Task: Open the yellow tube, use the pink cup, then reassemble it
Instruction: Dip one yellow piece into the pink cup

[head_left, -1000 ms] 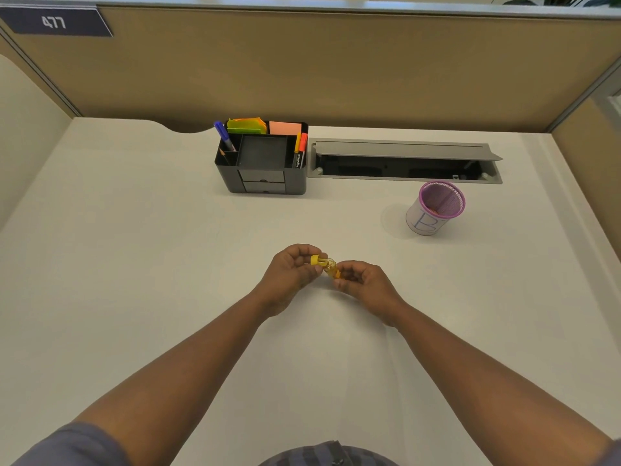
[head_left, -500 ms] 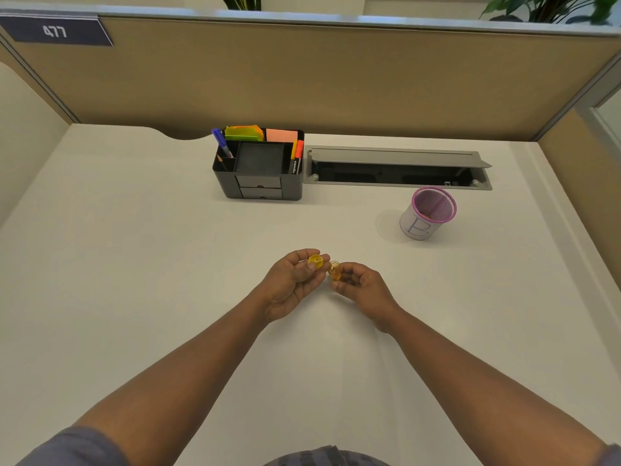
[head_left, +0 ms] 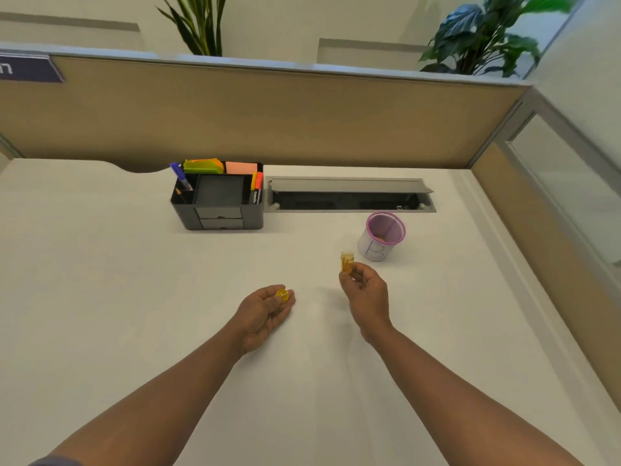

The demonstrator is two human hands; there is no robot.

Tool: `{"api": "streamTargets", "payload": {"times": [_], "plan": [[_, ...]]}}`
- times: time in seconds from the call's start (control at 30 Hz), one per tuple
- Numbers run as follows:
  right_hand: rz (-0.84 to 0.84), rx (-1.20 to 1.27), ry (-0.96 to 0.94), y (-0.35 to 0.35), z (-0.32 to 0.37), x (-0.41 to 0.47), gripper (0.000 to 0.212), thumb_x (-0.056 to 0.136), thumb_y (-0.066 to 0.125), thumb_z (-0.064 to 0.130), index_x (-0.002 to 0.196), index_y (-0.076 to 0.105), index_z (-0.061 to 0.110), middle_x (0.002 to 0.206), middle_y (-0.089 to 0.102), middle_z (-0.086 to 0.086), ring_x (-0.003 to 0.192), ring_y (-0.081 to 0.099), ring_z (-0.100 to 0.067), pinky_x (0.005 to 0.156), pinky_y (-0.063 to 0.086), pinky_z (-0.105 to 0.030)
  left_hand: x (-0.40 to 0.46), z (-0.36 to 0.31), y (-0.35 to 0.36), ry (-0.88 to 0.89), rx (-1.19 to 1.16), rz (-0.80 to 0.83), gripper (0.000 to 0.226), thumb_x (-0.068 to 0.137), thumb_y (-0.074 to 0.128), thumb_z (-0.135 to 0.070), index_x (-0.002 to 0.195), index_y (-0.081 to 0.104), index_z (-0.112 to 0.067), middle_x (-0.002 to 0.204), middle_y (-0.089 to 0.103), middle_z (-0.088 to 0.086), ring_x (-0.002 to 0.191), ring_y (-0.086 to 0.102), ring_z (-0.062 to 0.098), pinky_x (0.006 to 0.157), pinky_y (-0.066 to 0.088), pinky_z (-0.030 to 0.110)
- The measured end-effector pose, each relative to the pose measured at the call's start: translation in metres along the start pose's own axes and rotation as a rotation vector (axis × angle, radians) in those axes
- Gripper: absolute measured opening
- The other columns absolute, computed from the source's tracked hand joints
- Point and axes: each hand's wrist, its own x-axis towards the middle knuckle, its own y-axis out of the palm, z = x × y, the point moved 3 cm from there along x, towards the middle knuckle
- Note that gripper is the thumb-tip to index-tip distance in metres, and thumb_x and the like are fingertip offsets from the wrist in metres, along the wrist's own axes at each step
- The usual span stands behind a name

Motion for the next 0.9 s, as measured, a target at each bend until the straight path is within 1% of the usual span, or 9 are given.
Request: {"api": "streamTargets", "payload": {"times": [0.07,0.13,0.23,0.37,0.5,0.53,0.67,0.8,0.9], "plan": [[-0.149,-0.038,-0.081,-0.015,0.014,0.011,0.013,0.094,0.07,0.026,0.101,0.069,0.036,0.091,0.072,0.006,0.071,0.06,0.002,0.065,0.05,-0.012,0.007,0.001,0.002,0.019,0.041,-0.018,0.025,0.094,0.063,-0.001,0.119,0.063,-0.005,0.107,0.079,0.009,0.103,0.074,0.02,0.085,0.062,0.031],[-0.273,-0.073,-0.135,-0.03,0.025,0.024,0.015,0.097,0.067,0.028,0.111,0.069,0.032,0.1,0.068,0.008,0.083,0.062,0.001,0.065,0.047,-0.006,0.013,-0.001,0.007,0.041,0.078,-0.031,0.024,0.094,0.065,-0.002,0.117,0.064,-0.005,0.111,0.077,0.011,0.104,0.073,0.021,0.088,0.059,0.033],[-0.381,-0.188,-0.16,-0.048,0.034,0.044,0.025,0.1,0.063,0.025,0.124,0.066,0.02,0.113,0.058,0.003,0.098,0.059,-0.01,0.069,0.043,-0.004,0.021,-0.006,0.018,0.07,0.146,-0.038,0.022,0.094,0.065,-0.003,0.116,0.064,-0.006,0.114,0.074,0.012,0.107,0.07,0.022,0.093,0.054,0.035],[-0.423,-0.274,-0.155,-0.063,0.033,0.061,0.035,0.098,0.066,0.018,0.132,0.063,0.015,0.114,0.055,0.004,0.101,0.056,-0.014,0.083,0.046,-0.022,0.027,-0.013,0.024,0.096,0.257,-0.041,0.016,0.096,0.064,-0.006,0.111,0.064,-0.008,0.115,0.072,0.014,0.108,0.068,0.024,0.093,0.054,0.035],[-0.436,-0.315,-0.169,-0.068,0.029,0.071,0.033,0.097,0.068,0.018,0.129,0.066,0.017,0.12,0.065,-0.001,0.102,0.058,-0.013,0.077,0.045,-0.014,0.03,-0.011,0.02,0.105,0.275,-0.042,0.015,0.096,0.064,-0.006,0.111,0.064,-0.008,0.115,0.074,0.012,0.11,0.069,0.025,0.09,0.055,0.034],[-0.436,-0.328,-0.179,-0.068,0.028,0.072,0.031,0.097,0.068,0.017,0.128,0.067,0.017,0.119,0.066,-0.003,0.102,0.06,-0.016,0.077,0.046,-0.016,0.03,-0.01,0.019,0.106,0.273,-0.042,0.015,0.096,0.063,-0.006,0.111,0.064,-0.009,0.114,0.074,0.011,0.109,0.069,0.024,0.09,0.055,0.034],[-0.438,-0.388,-0.184,-0.069,0.029,0.078,0.032,0.097,0.066,0.015,0.129,0.067,0.016,0.12,0.067,-0.008,0.107,0.063,-0.023,0.089,0.056,-0.037,0.031,-0.009,0.017,0.112,0.266,-0.041,0.016,0.096,0.064,-0.007,0.113,0.064,-0.009,0.112,0.075,0.009,0.107,0.07,0.022,0.089,0.055,0.032],[-0.417,-0.485,-0.216,-0.07,0.03,0.085,0.029,0.097,0.065,0.016,0.125,0.069,0.017,0.113,0.068,-0.01,0.103,0.064,-0.028,0.088,0.058,-0.042,0.03,-0.008,0.017,0.119,0.268,-0.034,0.019,0.097,0.063,-0.008,0.116,0.064,-0.009,0.112,0.076,0.008,0.104,0.071,0.019,0.088,0.055,0.031],[-0.401,-0.501,-0.19,-0.07,0.029,0.088,0.029,0.097,0.065,0.019,0.126,0.068,0.018,0.115,0.071,-0.008,0.104,0.065,-0.028,0.09,0.059,-0.046,0.029,-0.008,0.017,0.127,0.268,-0.028,0.018,0.096,0.064,-0.009,0.115,0.064,-0.009,0.112,0.076,0.007,0.104,0.071,0.018,0.088,0.055,0.03]]}}
